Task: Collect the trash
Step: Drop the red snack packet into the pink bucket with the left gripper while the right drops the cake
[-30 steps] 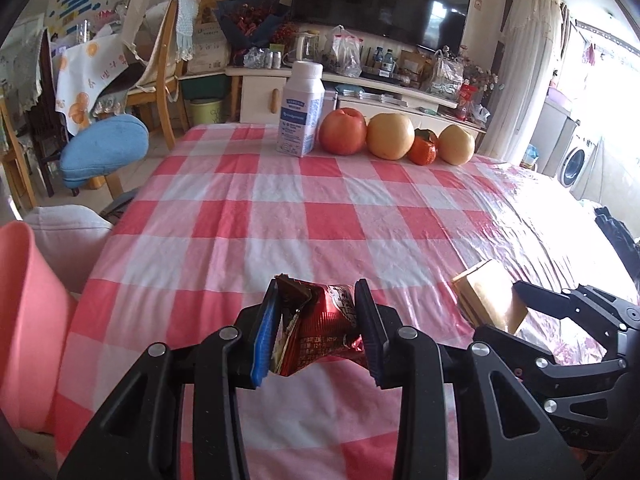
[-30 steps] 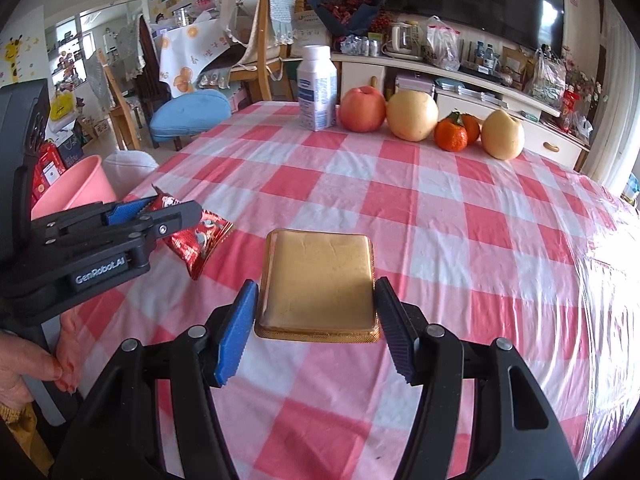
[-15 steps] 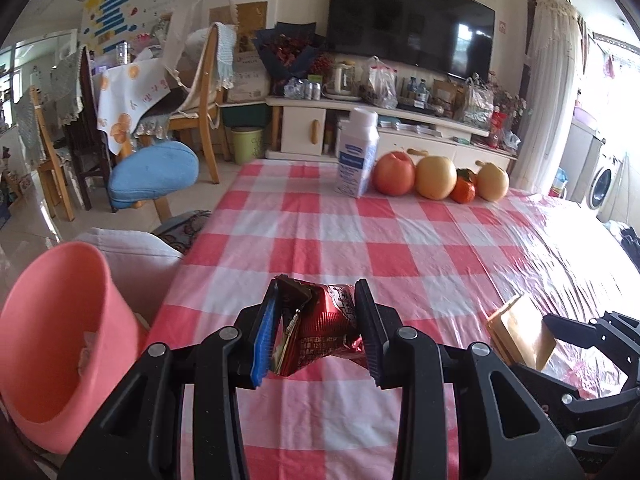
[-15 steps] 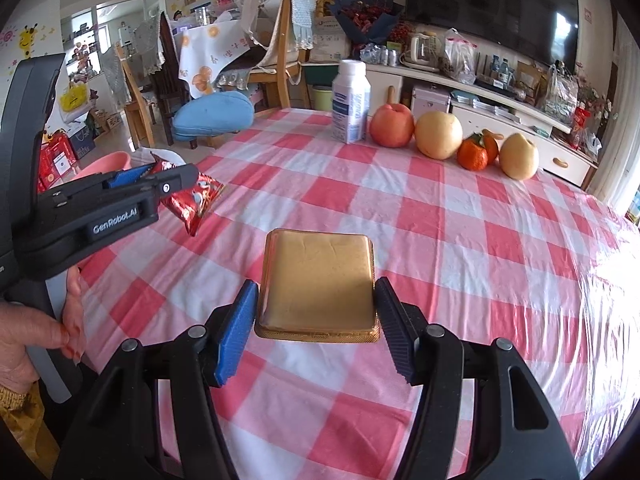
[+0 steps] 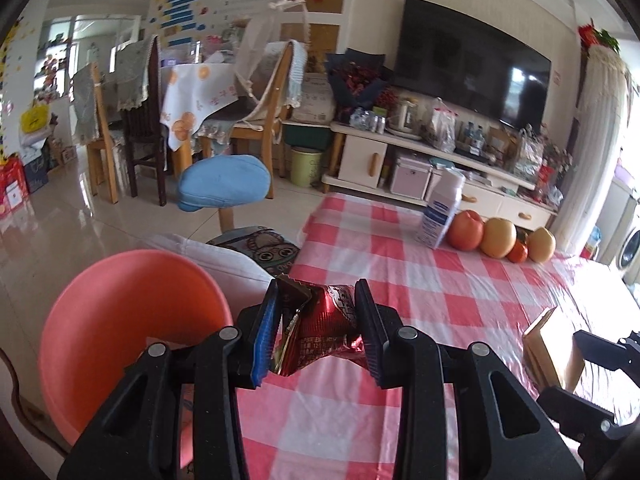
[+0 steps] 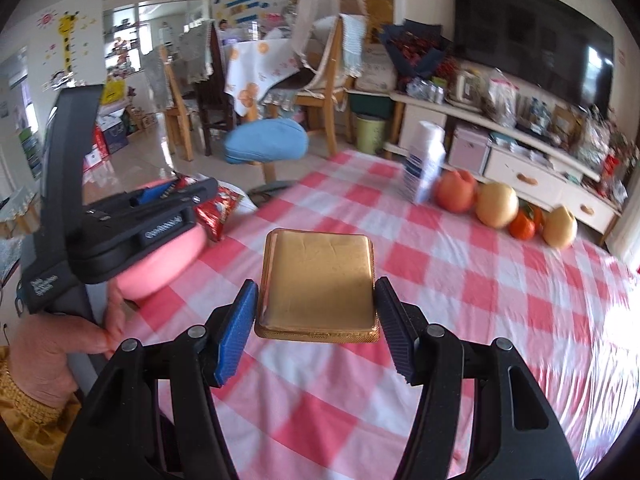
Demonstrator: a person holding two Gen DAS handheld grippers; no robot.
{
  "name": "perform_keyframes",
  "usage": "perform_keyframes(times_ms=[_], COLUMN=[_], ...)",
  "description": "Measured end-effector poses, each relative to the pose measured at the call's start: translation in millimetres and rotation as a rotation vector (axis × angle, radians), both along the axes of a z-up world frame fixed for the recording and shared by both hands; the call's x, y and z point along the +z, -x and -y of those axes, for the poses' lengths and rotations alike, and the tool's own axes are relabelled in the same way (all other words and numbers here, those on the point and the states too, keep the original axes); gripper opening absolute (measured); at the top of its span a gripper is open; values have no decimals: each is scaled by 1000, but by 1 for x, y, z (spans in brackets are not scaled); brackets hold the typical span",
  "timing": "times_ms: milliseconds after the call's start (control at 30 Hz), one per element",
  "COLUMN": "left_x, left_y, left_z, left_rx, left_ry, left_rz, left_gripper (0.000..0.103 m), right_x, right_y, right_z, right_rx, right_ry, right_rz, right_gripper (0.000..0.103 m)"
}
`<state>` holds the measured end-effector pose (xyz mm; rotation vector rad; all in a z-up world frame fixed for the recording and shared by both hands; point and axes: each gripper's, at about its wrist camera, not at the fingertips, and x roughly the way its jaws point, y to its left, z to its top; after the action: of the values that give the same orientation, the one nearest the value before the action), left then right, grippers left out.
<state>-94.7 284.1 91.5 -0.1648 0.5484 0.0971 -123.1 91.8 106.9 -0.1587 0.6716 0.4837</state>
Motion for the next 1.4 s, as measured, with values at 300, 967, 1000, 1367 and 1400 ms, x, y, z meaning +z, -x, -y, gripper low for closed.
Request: perform_keyframes(times_ms=[300, 967, 1000, 1367, 1400], left_x=[-1, -15, -17, -25, -24], left_y=[-3, 7, 7, 11, 11], left_z=[-58, -155, -158, -181, -181], left_rx=[120, 363, 372, 474, 493], left_ry=[80, 133, 134, 125, 117], left_rz=[-18, -78, -85, -132, -133], left_gripper=[39, 39, 39, 67, 83], right_x=[15, -2, -4, -28, -32], right_y=[-9, -32, -33, -37, -39], right_z=[-71, -194, -200, -230, -229], right_rx=[120, 312, 321, 368, 356], right_ry=[12, 74, 78, 132, 127], right_rz=[35, 42, 44, 11, -7], right_gripper=[61, 61, 61, 71, 76])
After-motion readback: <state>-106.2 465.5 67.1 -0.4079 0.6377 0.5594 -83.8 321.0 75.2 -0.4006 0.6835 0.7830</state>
